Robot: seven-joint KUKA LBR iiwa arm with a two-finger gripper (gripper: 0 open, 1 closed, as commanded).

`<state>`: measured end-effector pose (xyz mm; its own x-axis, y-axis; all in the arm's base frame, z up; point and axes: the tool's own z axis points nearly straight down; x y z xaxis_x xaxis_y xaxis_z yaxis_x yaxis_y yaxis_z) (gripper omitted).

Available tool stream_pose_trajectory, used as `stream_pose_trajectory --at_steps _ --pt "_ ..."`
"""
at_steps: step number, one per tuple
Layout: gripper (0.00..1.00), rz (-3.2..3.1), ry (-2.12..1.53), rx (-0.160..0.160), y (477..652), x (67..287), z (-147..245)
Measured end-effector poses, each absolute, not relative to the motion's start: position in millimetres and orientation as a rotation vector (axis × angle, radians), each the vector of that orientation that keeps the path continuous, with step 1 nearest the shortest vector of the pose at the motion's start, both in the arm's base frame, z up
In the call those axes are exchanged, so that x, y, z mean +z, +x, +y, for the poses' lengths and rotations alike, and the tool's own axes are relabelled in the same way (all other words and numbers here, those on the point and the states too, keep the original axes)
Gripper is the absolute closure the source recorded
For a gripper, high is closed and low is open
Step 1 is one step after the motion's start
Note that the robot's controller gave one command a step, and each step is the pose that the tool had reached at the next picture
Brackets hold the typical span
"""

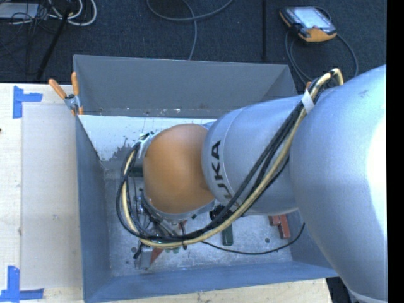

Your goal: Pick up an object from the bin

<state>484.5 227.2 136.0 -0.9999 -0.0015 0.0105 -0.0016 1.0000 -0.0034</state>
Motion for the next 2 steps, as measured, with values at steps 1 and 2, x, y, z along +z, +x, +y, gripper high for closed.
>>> stream_pose_trajectory --at_steps 1,2 --pt "0.00 -3.138 -0.004 0.002 486.8 139 226" --pt "0.00 -3.129 0.288 -0.003 500.4 105 188"
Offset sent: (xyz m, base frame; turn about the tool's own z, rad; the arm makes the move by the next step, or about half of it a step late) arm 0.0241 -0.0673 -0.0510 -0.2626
